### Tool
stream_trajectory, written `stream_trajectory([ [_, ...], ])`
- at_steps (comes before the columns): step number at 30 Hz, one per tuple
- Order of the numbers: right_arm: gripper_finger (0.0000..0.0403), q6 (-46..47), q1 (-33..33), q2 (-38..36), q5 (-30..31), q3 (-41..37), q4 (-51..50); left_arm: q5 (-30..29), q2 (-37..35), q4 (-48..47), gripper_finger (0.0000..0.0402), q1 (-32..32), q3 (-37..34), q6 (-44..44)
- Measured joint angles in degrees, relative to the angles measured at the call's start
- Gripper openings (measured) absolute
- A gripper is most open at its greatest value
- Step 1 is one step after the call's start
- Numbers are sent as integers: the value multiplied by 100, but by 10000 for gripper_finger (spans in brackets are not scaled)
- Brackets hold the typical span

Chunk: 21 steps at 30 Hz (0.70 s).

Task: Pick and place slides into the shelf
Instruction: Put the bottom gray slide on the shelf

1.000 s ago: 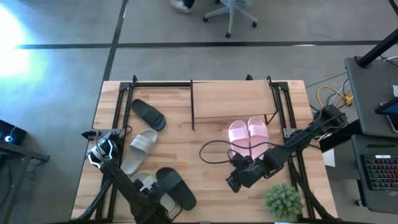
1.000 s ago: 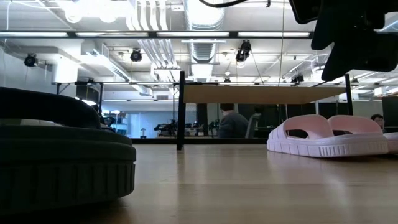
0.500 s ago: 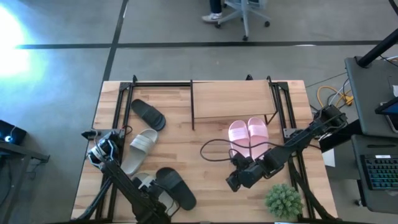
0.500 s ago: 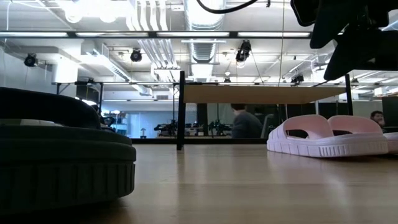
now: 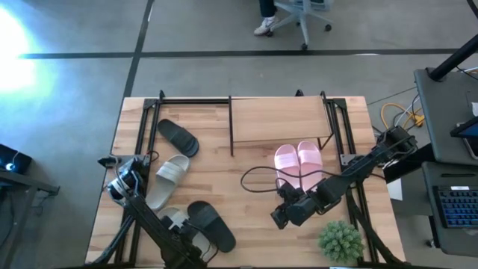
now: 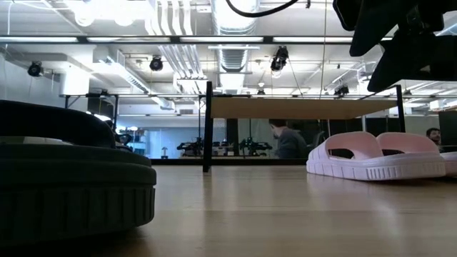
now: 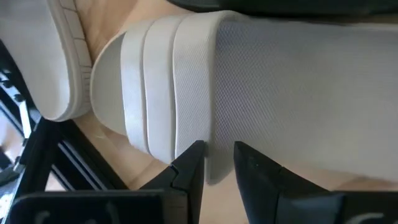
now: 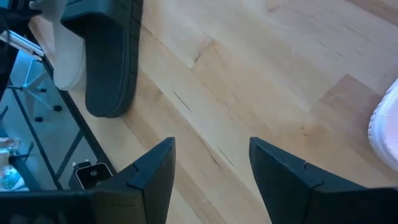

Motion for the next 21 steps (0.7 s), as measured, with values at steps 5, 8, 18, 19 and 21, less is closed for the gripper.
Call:
stream_trajectory([
  [5, 196, -2, 0, 0, 0, 0, 1, 81, 248, -59, 74, -74, 0, 132],
  [8, 196, -2, 0, 0, 0, 0, 2, 100, 311, -65, 74, -83, 4, 156],
  [18, 196, -59, 0, 0, 0, 0, 2, -57, 245, -408, 74, -98, 91, 318],
  [19, 196, -65, 0, 0, 0, 0, 2, -57, 245, -404, 74, -98, 69, 331],
  [21, 196, -66, 0, 0, 0, 0, 2, -59, 245, -404, 74, -98, 40, 337],
])
